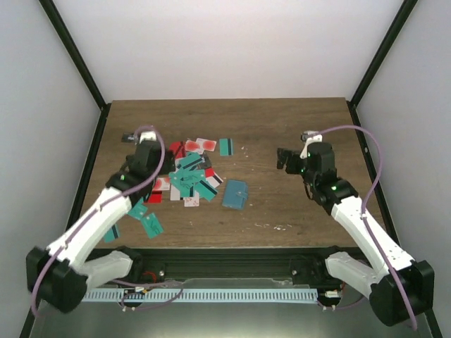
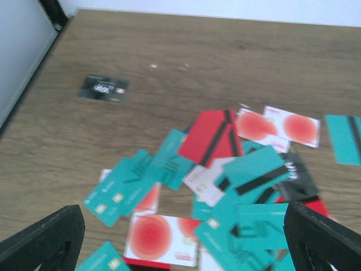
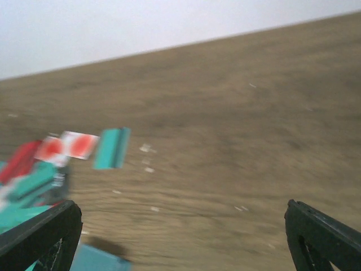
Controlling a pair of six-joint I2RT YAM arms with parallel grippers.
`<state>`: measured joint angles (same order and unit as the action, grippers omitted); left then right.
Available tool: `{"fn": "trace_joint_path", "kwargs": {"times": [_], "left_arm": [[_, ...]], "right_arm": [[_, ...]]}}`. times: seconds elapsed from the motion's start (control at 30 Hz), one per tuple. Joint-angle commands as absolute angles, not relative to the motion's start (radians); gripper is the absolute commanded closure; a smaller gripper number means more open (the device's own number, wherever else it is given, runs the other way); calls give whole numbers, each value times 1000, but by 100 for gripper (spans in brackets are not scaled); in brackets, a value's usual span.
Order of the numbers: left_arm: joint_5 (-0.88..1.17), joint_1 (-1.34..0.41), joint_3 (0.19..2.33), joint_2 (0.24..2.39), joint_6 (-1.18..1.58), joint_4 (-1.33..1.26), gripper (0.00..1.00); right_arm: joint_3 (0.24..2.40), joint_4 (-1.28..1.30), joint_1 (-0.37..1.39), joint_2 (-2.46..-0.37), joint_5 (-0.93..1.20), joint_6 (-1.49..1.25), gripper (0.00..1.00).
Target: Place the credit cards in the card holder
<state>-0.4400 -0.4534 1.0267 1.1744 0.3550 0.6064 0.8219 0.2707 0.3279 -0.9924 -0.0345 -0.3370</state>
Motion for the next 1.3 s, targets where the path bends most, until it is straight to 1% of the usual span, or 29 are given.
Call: {"fn": "trace_joint_path", "kwargs": {"times": [0.0,0.1,0.17,0.23,0.33,0.47,0.53,0.67,0.87,0.93,1.0,1.03,1.07,1.1,1.17,1.2,1.27], "left_arm": [[-596,-439,681,918,185,113,4],[-597,-429,456,764,57,-122,4],[-610,-410,314,691,-8,-237,3],[-602,-390,222,659,-60,-343,3],[-581,-337,145,683,-57,-459,3],[-502,-251,61,809,-4,-638,3],[-450,-212,74,899,-22,-709,2],[-356,-140,128,1124,-40,-904,3],[-235,-70,277,1451,-52,-1100,4],[-238,-49,275,1538,-26,-1161,4],[-214,-20,263,1567,1,-1232,2],[-210,-17,270,1554,7,-1185,2],[-207,-16,271,1551,8,-1186,1],[-209,-15,265,1561,8,-1210,0],[-213,-14,272,1559,11,-1189,0],[-214,-14,273,1556,12,-1184,0],[-212,-14,269,1560,9,-1201,0]], "right_arm": [[722,126,323,-975,-306,-286,0],[661,76,320,-1005,-397,-287,0],[597,-9,318,-1005,-402,-246,0],[518,-130,319,-994,-384,-179,0],[380,-387,317,-984,-336,-59,0],[231,-669,317,-1015,-330,25,0],[183,-779,311,-1062,-334,46,0],[157,-944,269,-1203,-294,46,0],[191,-1211,162,-1388,-128,68,0],[207,-1247,122,-1455,-70,52,0],[199,-1306,73,-1508,10,22,0],[192,-1372,51,-1547,47,9,0],[205,-1334,43,-1558,58,6,0],[240,-1231,34,-1536,79,4,0],[235,-1284,12,-1557,110,-16,0],[245,-1230,11,-1540,110,-15,0],[230,-1292,11,-1550,105,-14,0]]}}
